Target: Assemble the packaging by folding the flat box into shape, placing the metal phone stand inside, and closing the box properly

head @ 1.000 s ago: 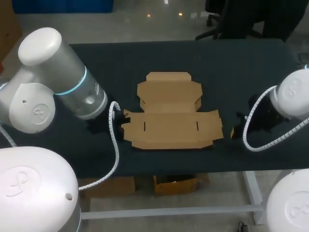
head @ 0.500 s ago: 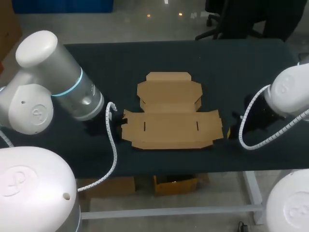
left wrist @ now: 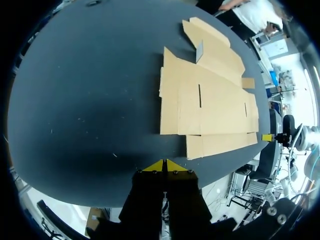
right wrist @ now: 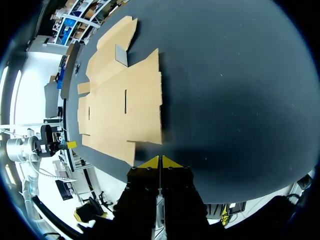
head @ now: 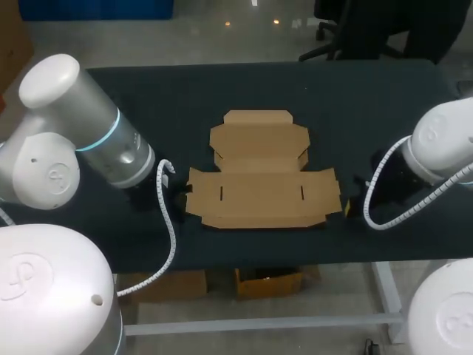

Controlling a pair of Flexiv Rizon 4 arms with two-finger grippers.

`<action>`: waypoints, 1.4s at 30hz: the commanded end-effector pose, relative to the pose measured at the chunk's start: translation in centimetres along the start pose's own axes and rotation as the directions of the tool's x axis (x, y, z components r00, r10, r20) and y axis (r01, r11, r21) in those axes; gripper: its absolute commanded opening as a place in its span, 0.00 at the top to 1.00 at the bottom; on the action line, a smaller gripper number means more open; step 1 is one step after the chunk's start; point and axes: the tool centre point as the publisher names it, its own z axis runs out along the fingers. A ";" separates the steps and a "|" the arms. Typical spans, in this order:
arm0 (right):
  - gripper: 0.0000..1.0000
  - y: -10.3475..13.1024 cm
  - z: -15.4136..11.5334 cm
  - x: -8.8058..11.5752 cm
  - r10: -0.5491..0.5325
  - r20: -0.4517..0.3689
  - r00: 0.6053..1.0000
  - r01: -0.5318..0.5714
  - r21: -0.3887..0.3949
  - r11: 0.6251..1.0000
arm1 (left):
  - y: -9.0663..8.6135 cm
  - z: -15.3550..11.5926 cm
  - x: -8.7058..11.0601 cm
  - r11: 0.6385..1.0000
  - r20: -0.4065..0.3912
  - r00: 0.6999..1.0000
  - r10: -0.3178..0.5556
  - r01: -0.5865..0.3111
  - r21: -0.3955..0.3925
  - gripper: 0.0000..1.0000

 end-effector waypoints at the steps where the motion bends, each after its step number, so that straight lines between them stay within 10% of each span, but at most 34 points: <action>1: 1.00 0.4 0.2 0.0 -0.001 -0.013 1.000 0.002 0.019 1.000 | -0.1 0.4 0.2 1.000 0.006 1.000 0.003 -0.003 -0.005 1.00; 42: 1.00 0.3 3.0 2.2 -0.024 -0.016 1.000 0.025 0.089 0.996 | 0.1 2.1 0.0 0.999 -0.033 0.999 0.030 -0.031 -0.038 1.00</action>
